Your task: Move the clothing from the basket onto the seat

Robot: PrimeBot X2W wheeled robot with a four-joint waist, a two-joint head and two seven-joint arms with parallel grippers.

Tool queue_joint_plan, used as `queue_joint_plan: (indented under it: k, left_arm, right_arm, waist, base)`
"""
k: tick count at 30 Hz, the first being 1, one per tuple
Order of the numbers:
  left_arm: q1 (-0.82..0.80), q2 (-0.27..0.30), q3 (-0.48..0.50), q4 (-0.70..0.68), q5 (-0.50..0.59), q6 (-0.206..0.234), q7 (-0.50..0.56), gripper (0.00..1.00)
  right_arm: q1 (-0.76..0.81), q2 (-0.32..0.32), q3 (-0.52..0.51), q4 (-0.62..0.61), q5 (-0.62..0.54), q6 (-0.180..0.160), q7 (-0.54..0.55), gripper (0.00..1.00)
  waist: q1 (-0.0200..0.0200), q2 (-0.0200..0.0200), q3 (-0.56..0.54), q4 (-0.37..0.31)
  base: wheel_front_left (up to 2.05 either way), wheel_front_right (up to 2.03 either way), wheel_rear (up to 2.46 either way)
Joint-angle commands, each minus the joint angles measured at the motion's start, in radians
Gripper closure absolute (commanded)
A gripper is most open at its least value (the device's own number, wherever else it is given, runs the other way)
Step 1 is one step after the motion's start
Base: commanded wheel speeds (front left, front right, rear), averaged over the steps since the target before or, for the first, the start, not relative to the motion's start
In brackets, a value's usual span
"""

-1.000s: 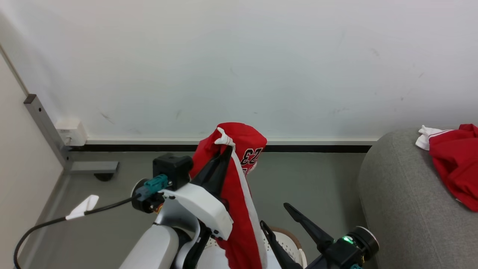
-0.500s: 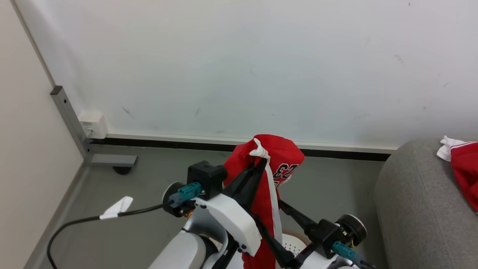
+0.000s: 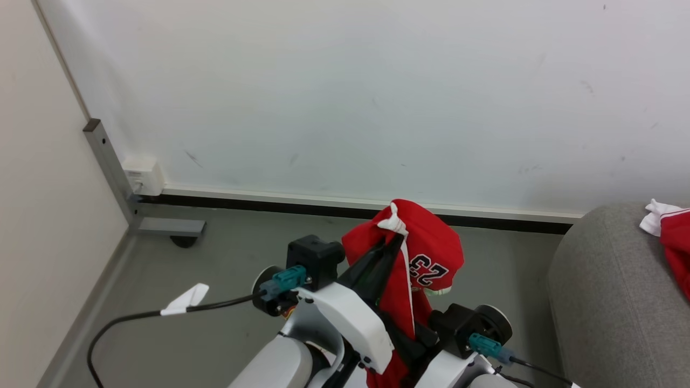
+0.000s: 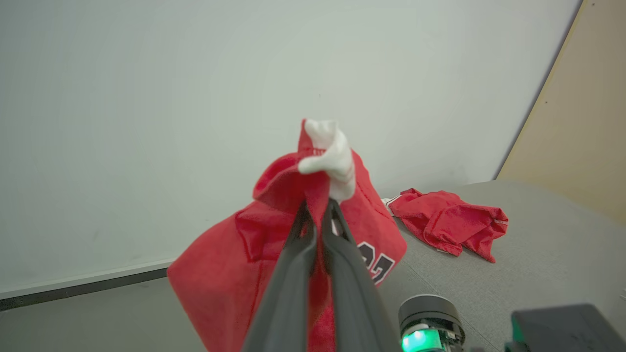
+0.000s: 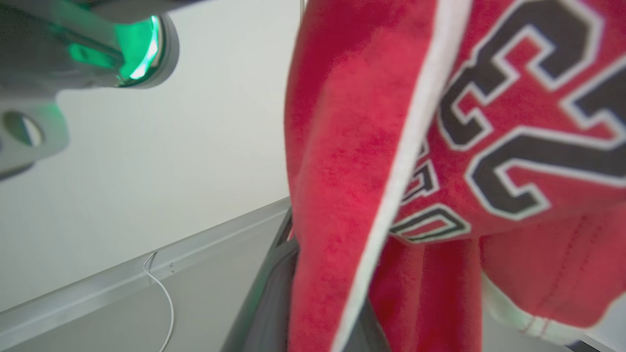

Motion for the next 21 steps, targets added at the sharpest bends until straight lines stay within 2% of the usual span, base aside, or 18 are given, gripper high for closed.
queue_joint_plan:
  k: [1,2,6,7,8,9,15,21]
  left_arm:
    - [-0.003,0.001,0.013,0.005,-0.008,0.01,-0.014,1.0]
    - [-0.001,0.003,0.015,0.009,-0.01,0.012,-0.019,0.99]
    - [0.014,0.014,0.03,0.027,-0.016,0.02,-0.031,0.4]
    - [0.014,0.014,0.03,0.027,-0.016,0.02,-0.031,0.4]
    - [0.02,0.012,0.034,0.031,-0.022,0.021,-0.036,0.12]
    - [0.022,0.012,0.035,0.037,-0.026,0.02,-0.04,0.0]
    - [0.043,0.012,0.028,0.077,-0.046,-0.001,-0.08,0.0]
    - [0.05,0.008,0.009,0.122,-0.05,-0.02,-0.124,0.0]
  right_arm:
    - [-0.016,-0.003,-0.014,-0.009,0.014,-0.002,0.0,1.0]
    - [-0.017,-0.003,-0.02,-0.012,0.015,-0.002,0.0,1.0]
    - [-0.012,-0.003,-0.046,-0.021,0.017,-0.002,0.0,1.0]
    - [-0.012,-0.003,-0.046,-0.021,0.017,-0.002,0.0,1.0]
    - [-0.012,-0.003,-0.059,-0.027,0.012,-0.002,0.0,1.0]
    - [-0.009,-0.003,-0.073,-0.031,0.007,-0.002,0.0,1.0]
    - [0.02,-0.003,-0.148,-0.033,-0.04,-0.002,0.0,1.0]
    - [0.036,-0.031,-0.221,-0.046,-0.068,-0.002,0.0,1.0]
  waist:
    - [0.0,0.0,0.003,-0.004]
    - [0.0,0.0,0.003,-0.006]
    - [0.0,0.0,0.006,-0.015]
    - [0.0,0.0,0.006,-0.015]
    - [0.0,0.0,0.007,-0.017]
    - [0.0,0.0,0.008,-0.019]
    - [0.0,0.0,0.015,-0.032]
    - [0.0,0.0,0.025,-0.063]
  base:
    - [0.0,0.0,0.0]
    - [0.0,0.0,0.0]
    - [0.0,0.0,0.0]
    - [0.0,0.0,0.0]
    - [0.0,0.0,0.0]
    - [0.0,0.0,0.0]
    - [0.0,0.0,0.0]
    - [0.0,0.0,0.0]
